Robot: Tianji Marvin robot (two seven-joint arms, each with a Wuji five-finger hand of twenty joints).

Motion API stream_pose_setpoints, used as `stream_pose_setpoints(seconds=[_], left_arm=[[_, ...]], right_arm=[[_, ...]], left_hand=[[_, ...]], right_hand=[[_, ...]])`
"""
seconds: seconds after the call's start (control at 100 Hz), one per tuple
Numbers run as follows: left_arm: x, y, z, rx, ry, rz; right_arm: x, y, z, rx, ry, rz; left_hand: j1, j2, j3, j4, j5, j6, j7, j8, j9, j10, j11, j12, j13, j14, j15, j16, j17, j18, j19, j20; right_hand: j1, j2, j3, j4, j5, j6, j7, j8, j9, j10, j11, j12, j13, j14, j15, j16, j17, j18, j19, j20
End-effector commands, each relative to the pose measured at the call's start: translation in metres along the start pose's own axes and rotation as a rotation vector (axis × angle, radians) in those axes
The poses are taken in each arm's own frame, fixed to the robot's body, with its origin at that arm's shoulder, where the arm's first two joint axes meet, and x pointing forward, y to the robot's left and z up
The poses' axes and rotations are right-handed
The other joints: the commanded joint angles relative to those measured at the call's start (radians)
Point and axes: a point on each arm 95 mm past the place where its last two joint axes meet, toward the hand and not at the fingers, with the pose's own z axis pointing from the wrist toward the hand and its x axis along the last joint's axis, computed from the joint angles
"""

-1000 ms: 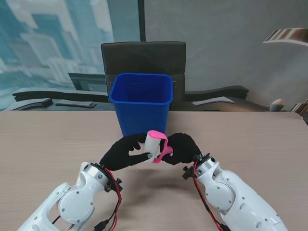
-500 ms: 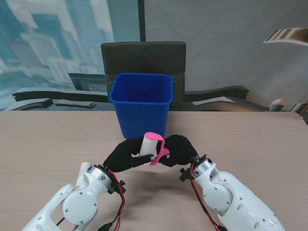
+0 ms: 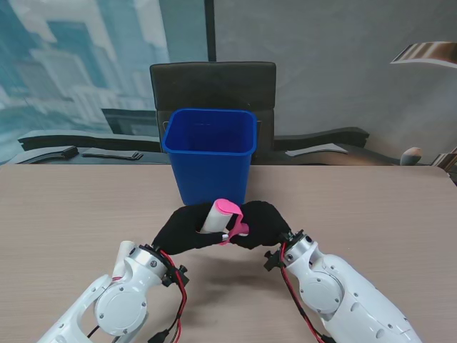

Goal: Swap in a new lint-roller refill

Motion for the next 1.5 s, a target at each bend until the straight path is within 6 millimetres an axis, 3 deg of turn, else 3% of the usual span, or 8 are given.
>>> stream_pose_setpoints(seconds=[0.0, 0.18, 0.37, 0.54, 0.6, 0.73, 0.92, 1.49], left_arm=[[0.0011, 0.0007, -0.0018, -0.003, -0.007, -0.002], [0.0001, -0.0014, -0.0031, 0.01, -0.015, 0.007], [-0.0005, -0.0017, -0.0037, 0.014, -0.02, 0.008], [-0.0002, -0.0008, -0.004, 0.014, -0.023, -0.002], [0.0004, -0.0007, -0.0041, 0.015, -0.016, -0.005], [0.0015, -0.0001, -0.0044, 0.017, -0.009, -0.013], [0.0009, -0.0007, -0.0031, 0.029, -0.017, -0.01], [-0.0001, -0.0016, -0.0016, 0.062, -0.042, -0.008]], right_arm=[[0.0035, 0.0027, -0.0024, 0.041, 0.024, -0.004], [-0.0007, 0.0077, -0.007, 0.066, 0.022, -0.016], [-0.0013, 0.0078, -0.0067, 0.035, 0.001, -0.004], [0.0023, 0.0043, -0.0038, -0.016, -0.015, 0.051], [0.0036, 0.0039, -0.0027, -0.046, -0.016, 0.06], [0.0065, 0.0034, -0.0013, -0.094, -0.021, 0.1], [0.0065, 0.0046, -0.0019, -0.117, -0.022, 0.112], [0.0077, 0.0029, -0.0008, -0.152, -0.039, 0.177]], left_hand=[[0.251, 0.095, 0.271, 0.072, 0.077, -0.157, 0.126, 0.001, 0.07, -0.056, 0.042, 0.057, 0.053, -0.014, 0.07, 0.031, 0.012, -0.025, 0.058, -0.014], [0.257, 0.097, 0.271, 0.075, 0.079, -0.154, 0.126, 0.005, 0.067, -0.054, 0.058, 0.081, 0.054, -0.011, 0.087, 0.044, 0.013, -0.026, 0.068, -0.015], [0.257, 0.095, 0.271, 0.077, 0.08, -0.151, 0.126, 0.006, 0.068, -0.052, 0.059, 0.09, 0.055, -0.009, 0.09, 0.047, 0.014, -0.026, 0.071, -0.017], [0.257, 0.096, 0.272, 0.078, 0.079, -0.151, 0.127, 0.007, 0.067, -0.053, 0.058, 0.094, 0.054, -0.009, 0.092, 0.048, 0.013, -0.026, 0.073, -0.019], [0.256, 0.096, 0.271, 0.078, 0.079, -0.152, 0.127, 0.008, 0.068, -0.053, 0.058, 0.095, 0.054, -0.01, 0.092, 0.048, 0.013, -0.026, 0.073, -0.02], [0.256, 0.096, 0.27, 0.079, 0.078, -0.15, 0.128, 0.008, 0.068, -0.053, 0.056, 0.097, 0.053, -0.011, 0.092, 0.047, 0.014, -0.028, 0.074, -0.021], [0.255, 0.097, 0.27, 0.079, 0.072, -0.147, 0.127, 0.008, 0.064, -0.054, 0.054, 0.098, 0.052, -0.014, 0.092, 0.047, 0.014, -0.03, 0.074, -0.023], [0.268, 0.111, 0.258, 0.075, 0.051, -0.131, 0.123, 0.012, 0.045, -0.05, 0.057, 0.1, 0.034, -0.014, 0.093, 0.047, 0.0, -0.038, 0.073, -0.03]], right_hand=[[0.014, -0.027, -0.002, -0.022, -0.086, -0.011, -0.131, -0.131, -0.07, 0.009, -0.104, -0.082, -0.043, -0.139, -0.178, -0.063, -0.058, -0.029, -0.058, -0.007], [-0.125, 0.089, -0.033, 0.033, -0.146, 0.091, -0.385, -0.147, -0.232, 0.034, -0.28, -0.265, -0.199, -0.079, -0.505, -0.131, -0.198, -0.016, -0.202, -0.01], [-0.247, 0.44, -0.265, 0.098, -0.244, 0.186, -0.558, -0.126, -0.335, 0.062, -0.331, -0.33, -0.292, -0.042, -0.589, -0.172, -0.279, 0.006, -0.254, -0.017], [-0.166, 0.704, -0.529, 0.127, -0.28, 0.219, -0.596, -0.113, -0.354, 0.08, -0.322, -0.348, -0.307, -0.024, -0.578, -0.177, -0.293, 0.019, -0.254, -0.014], [0.04, 0.815, -0.66, 0.142, -0.289, 0.199, -0.536, -0.131, -0.354, 0.063, -0.335, -0.375, -0.297, -0.018, -0.563, -0.178, -0.291, 0.028, -0.249, -0.017], [0.141, 0.847, -0.579, 0.15, -0.342, 0.207, -0.427, -0.215, -0.361, 0.078, -0.342, -0.395, -0.291, 0.0, -0.55, -0.175, -0.297, 0.048, -0.246, -0.016], [0.059, 0.889, -0.537, 0.151, -0.329, 0.227, -0.443, -0.223, -0.364, 0.096, -0.331, -0.397, -0.301, 0.013, -0.544, -0.174, -0.303, 0.078, -0.247, -0.013], [0.106, 1.058, -0.647, 0.234, -0.262, 0.233, -0.54, -0.109, -0.339, 0.123, -0.329, -0.405, -0.296, 0.069, -0.546, -0.178, -0.31, 0.114, -0.264, 0.001]])
